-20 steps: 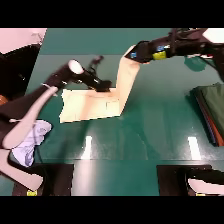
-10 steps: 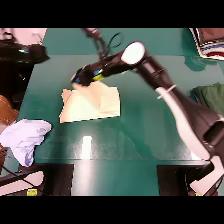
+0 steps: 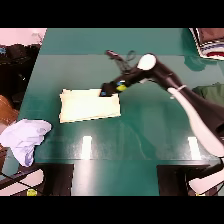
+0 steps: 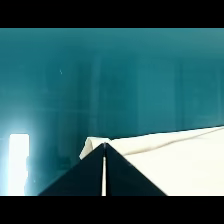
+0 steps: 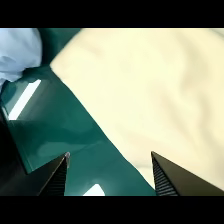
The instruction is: Fold the shirts.
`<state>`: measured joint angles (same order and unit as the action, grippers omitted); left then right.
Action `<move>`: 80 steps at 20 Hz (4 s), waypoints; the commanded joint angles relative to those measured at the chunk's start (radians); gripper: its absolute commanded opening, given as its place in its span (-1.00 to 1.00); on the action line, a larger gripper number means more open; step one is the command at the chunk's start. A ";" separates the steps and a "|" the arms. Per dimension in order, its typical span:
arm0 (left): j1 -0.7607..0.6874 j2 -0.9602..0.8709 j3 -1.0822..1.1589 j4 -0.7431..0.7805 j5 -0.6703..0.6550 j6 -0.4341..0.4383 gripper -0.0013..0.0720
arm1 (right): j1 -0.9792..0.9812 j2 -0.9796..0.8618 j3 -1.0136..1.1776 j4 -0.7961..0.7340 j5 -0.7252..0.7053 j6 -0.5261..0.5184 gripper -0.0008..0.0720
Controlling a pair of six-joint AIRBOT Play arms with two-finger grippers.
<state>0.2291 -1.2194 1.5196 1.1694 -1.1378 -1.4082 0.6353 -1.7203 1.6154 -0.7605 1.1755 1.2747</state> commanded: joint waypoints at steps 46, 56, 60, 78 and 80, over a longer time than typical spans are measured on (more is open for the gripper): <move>-0.537 0.002 0.000 -0.048 0.128 -0.060 -0.90 | -1.247 0.258 0.147 -0.107 0.071 0.092 -0.93; -0.537 0.002 0.000 -0.045 0.127 -0.049 -0.90 | -1.303 0.365 0.212 -0.264 0.249 0.116 -0.93; -0.537 0.002 0.000 -0.044 0.127 -0.023 -0.90 | -1.447 0.491 0.004 -0.267 0.269 0.116 -0.93; -0.537 0.002 0.000 -0.044 0.131 0.003 -0.90 | -1.366 0.613 -0.210 -0.179 0.254 0.115 0.57; -0.537 0.002 0.000 -0.047 0.124 0.002 -0.90 | -1.178 0.612 -0.167 -0.155 0.221 0.115 0.55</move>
<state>-0.3077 -1.2182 1.5196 1.1248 -1.0103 -1.4059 -0.7414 -1.1088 1.3857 -1.0115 1.4258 1.3895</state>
